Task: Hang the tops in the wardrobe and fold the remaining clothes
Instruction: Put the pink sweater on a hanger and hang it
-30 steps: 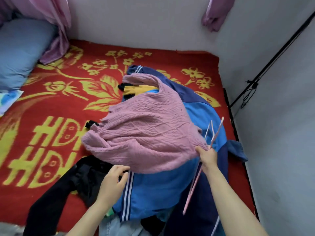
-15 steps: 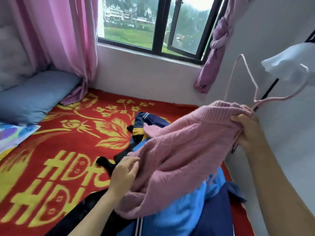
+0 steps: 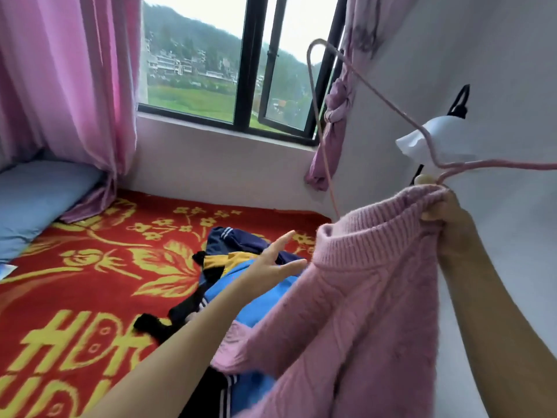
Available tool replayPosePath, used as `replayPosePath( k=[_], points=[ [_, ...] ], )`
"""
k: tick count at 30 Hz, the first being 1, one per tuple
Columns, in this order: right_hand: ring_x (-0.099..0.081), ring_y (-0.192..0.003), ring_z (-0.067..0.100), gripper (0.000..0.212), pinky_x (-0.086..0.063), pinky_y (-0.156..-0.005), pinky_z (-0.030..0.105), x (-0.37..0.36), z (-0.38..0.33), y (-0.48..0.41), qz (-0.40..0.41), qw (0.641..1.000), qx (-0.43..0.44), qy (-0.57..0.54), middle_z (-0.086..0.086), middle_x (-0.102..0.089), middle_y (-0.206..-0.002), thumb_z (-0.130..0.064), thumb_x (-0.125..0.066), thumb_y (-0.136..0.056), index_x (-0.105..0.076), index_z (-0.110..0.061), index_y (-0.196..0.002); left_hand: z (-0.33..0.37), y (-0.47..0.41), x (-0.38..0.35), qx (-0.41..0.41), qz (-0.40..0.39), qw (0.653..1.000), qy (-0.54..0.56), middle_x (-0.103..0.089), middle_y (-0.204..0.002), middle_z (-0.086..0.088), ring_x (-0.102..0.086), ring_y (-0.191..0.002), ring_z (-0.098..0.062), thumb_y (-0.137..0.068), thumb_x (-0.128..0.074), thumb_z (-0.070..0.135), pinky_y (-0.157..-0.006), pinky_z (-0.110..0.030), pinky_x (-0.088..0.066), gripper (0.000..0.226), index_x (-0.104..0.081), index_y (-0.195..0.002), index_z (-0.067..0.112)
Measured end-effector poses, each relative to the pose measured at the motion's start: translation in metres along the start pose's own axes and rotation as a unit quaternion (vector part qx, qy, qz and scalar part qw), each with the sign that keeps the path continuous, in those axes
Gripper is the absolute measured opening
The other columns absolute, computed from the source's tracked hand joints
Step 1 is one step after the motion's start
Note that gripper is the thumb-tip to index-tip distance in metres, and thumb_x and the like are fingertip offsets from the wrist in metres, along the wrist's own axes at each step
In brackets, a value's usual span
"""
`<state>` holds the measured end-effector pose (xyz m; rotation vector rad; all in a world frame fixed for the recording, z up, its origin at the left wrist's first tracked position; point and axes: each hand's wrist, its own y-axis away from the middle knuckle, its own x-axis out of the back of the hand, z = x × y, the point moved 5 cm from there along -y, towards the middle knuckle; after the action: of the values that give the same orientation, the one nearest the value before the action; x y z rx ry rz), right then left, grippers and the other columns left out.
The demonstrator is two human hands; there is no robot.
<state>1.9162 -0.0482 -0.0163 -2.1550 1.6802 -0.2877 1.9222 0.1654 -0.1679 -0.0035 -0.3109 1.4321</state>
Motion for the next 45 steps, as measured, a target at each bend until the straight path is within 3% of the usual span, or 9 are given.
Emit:
replayPosePath(
  k=[6,9,12,16,25,33,38,41,45],
  points=[
    [-0.055,-0.046,0.002,0.075,-0.044,-0.047,0.013,0.027,-0.015,0.015,0.069,0.998,-0.004,0.008,-0.011,-0.059,-0.051,0.021,-0.014,-0.074,-0.069,-0.025,-0.053,0.026,-0.004,-0.055,-0.030,-0.243,0.949,0.198,-0.058,-0.121,-0.004,-0.055,-0.109,-0.014,-0.086,-0.060,0.013,-0.094,-0.027,-0.044,0.057,-0.035,-0.136,0.027],
    [-0.054,-0.047,0.003,0.068,-0.044,-0.046,0.013,0.042,-0.016,0.021,0.070,0.998,0.002,-0.009,-0.010,-0.057,-0.052,0.018,-0.015,-0.072,-0.066,-0.022,-0.052,0.015,-0.005,-0.065,-0.004,-0.178,0.959,0.220,-0.064,-0.107,-0.011,-0.060,-0.097,-0.018,-0.085,-0.060,-0.003,-0.088,-0.029,-0.048,0.050,-0.046,-0.130,0.014],
    [-0.052,-0.045,0.003,0.061,-0.041,-0.045,0.011,0.053,-0.012,0.021,0.077,0.997,-0.001,-0.006,-0.010,-0.055,-0.049,0.017,-0.019,-0.069,-0.061,-0.022,-0.048,0.013,-0.009,-0.047,-0.033,-0.020,0.975,0.218,-0.067,-0.070,0.006,-0.059,-0.066,-0.003,-0.075,-0.066,-0.009,-0.063,-0.017,-0.049,0.018,-0.066,-0.084,0.007],
    [-0.044,-0.040,0.003,0.060,-0.034,-0.039,0.011,0.071,0.009,0.019,0.133,0.991,-0.029,0.017,-0.010,-0.048,-0.044,0.024,-0.020,-0.068,-0.050,-0.021,-0.041,0.020,-0.012,-0.006,-0.083,0.085,0.982,0.148,-0.062,-0.070,0.000,-0.053,-0.067,-0.009,-0.068,-0.075,-0.008,-0.064,-0.025,-0.045,0.015,-0.066,-0.076,0.001],
    [-0.043,-0.055,0.007,0.018,-0.035,-0.047,0.019,0.067,0.134,0.037,0.110,0.960,-0.148,0.211,-0.001,-0.046,-0.059,0.012,-0.054,-0.066,-0.049,-0.004,-0.066,-0.050,0.036,0.011,-0.004,0.113,0.993,0.012,-0.046,-0.057,0.008,-0.040,-0.056,-0.002,-0.070,-0.076,-0.004,-0.053,-0.015,-0.033,0.028,-0.054,-0.059,0.009],
    [-0.058,-0.049,0.008,0.010,-0.045,-0.044,0.017,0.061,0.283,0.102,0.083,0.915,-0.376,0.120,-0.002,-0.062,-0.054,-0.003,-0.058,-0.088,-0.063,-0.003,-0.079,-0.134,0.091,0.003,0.133,0.134,0.982,0.018,-0.043,-0.069,-0.007,-0.039,-0.072,-0.015,-0.069,-0.078,0.006,-0.066,-0.029,-0.030,0.029,-0.058,-0.073,-0.014],
    [-0.059,-0.040,0.007,0.031,-0.046,-0.040,0.016,0.091,0.302,0.108,0.168,0.892,-0.403,0.117,-0.001,-0.065,-0.050,-0.023,-0.043,-0.099,-0.056,-0.005,-0.078,-0.153,0.105,0.005,0.171,0.148,0.974,0.006,-0.032,-0.053,0.014,-0.030,-0.063,-0.010,-0.071,-0.076,0.007,-0.063,-0.029,-0.027,0.043,-0.046,-0.045,0.025],
    [-0.055,-0.034,0.009,0.028,-0.045,-0.038,0.015,0.102,0.291,0.100,0.095,0.891,-0.390,0.210,0.004,-0.066,-0.055,-0.016,-0.042,-0.100,-0.057,0.004,-0.087,-0.161,0.111,0.004,0.184,0.158,0.970,0.009,-0.034,-0.062,-0.002,-0.032,-0.066,-0.011,-0.075,-0.073,-0.001,-0.061,-0.027,-0.026,0.032,-0.046,-0.058,0.002],
    [-0.051,-0.037,0.008,0.021,-0.043,-0.040,0.014,0.098,0.275,0.100,-0.028,0.879,-0.373,0.297,0.010,-0.060,-0.066,-0.009,-0.050,-0.095,-0.061,0.009,-0.101,-0.166,0.111,0.004,0.193,0.172,0.966,-0.003,-0.031,-0.062,-0.004,-0.029,-0.061,-0.011,-0.077,-0.072,0.000,-0.055,-0.024,-0.023,0.037,-0.039,-0.062,0.008]
  ],
)
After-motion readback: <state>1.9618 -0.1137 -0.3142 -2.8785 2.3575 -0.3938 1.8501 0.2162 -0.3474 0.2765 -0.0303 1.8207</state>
